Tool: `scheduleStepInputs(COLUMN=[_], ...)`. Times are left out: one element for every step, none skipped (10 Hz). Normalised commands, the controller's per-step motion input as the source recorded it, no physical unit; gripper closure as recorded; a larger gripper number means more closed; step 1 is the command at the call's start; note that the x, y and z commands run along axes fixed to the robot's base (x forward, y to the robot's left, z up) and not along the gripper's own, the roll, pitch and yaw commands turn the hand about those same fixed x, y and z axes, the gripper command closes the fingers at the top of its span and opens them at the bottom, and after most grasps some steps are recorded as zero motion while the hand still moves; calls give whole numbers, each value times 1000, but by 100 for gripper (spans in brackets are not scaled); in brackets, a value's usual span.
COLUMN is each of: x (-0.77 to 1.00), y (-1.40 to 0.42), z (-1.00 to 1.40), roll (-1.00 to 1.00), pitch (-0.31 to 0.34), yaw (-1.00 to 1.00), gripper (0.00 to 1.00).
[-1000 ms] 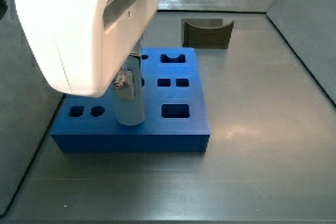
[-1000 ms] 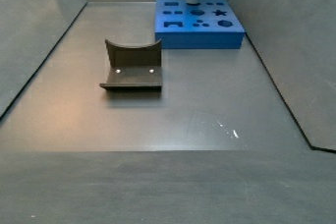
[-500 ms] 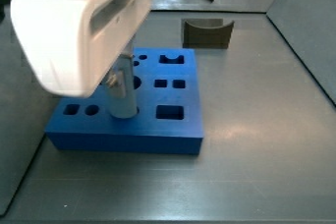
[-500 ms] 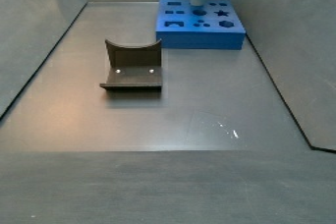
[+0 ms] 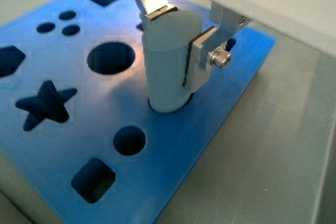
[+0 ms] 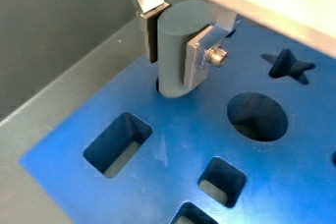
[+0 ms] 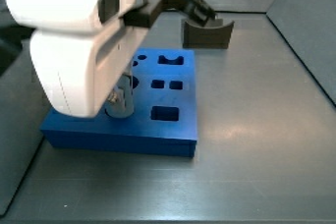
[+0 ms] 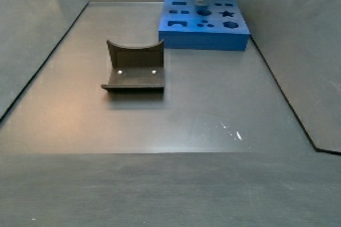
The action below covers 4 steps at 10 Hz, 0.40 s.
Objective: Insert the oval object.
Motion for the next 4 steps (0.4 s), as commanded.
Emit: scheduleStepInputs(x=[0,-6,0,0], y=[-57,-37,0,0], z=[-500,-180,0,0], roll=[337,0,0,0], pitch=[-39,-136,17,0], yaw=[0,0,0,0], gripper=[100,100,100,100])
